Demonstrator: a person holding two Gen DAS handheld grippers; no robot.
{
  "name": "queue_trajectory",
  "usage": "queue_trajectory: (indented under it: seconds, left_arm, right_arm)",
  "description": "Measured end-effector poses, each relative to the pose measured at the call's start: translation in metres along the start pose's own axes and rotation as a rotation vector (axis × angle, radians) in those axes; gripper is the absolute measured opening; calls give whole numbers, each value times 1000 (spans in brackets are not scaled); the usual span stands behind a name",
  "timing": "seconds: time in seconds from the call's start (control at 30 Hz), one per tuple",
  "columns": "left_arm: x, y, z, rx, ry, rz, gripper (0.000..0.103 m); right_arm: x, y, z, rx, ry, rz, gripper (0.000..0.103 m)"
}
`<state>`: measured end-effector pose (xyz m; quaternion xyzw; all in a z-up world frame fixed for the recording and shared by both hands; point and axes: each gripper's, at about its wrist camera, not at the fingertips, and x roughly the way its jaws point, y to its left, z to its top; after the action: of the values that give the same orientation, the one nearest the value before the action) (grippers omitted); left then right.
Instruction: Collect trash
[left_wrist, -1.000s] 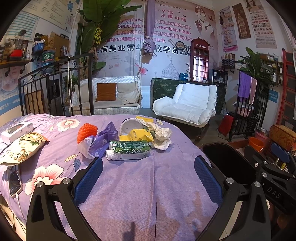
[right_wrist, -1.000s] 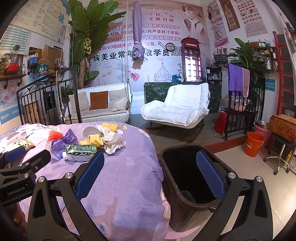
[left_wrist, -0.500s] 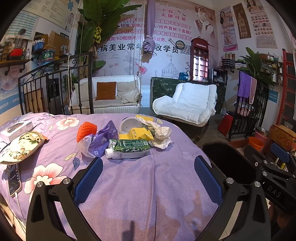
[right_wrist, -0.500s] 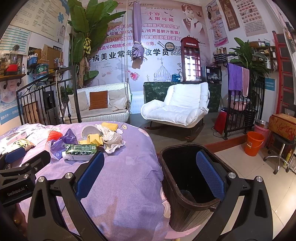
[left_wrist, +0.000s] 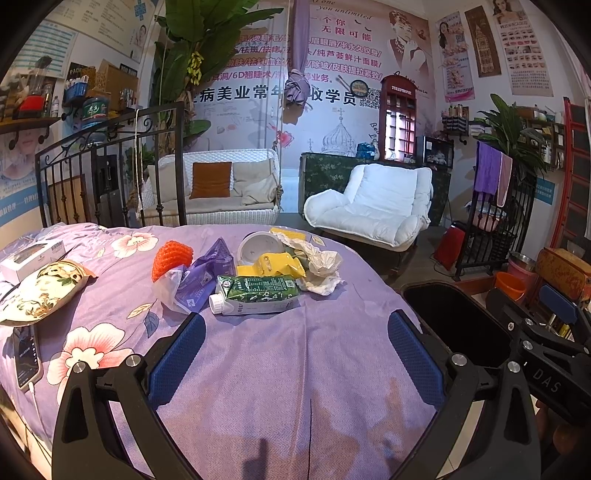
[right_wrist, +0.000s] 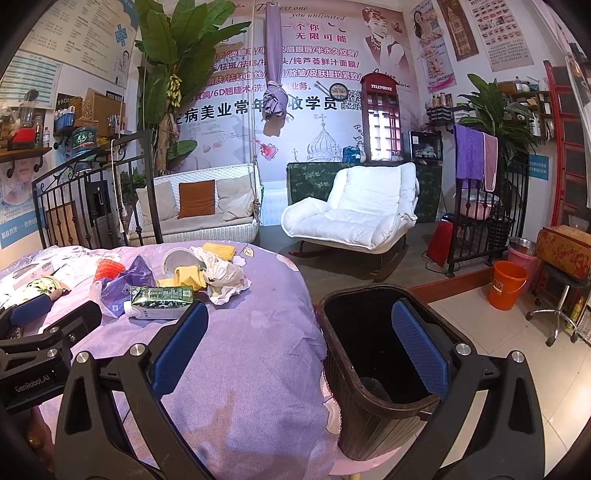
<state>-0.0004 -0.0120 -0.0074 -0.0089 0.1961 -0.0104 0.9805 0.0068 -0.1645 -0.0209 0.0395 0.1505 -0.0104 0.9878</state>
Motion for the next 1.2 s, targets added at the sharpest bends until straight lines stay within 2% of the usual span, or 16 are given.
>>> queue_trajectory:
  seconds: [0.77, 0.93, 1.2]
  left_arm:
    - [2, -2, -7, -1, 19, -9, 98]
    - [9, 7, -15, -9, 46, -19, 98]
    - [18, 26, -18, -35, 99, -9, 98]
  right_arm:
    - [5, 1, -6, -5, 14, -1, 99]
    - [15, 4, -9, -22, 50, 14, 99]
    - [41, 18, -14, -77, 144, 96, 99]
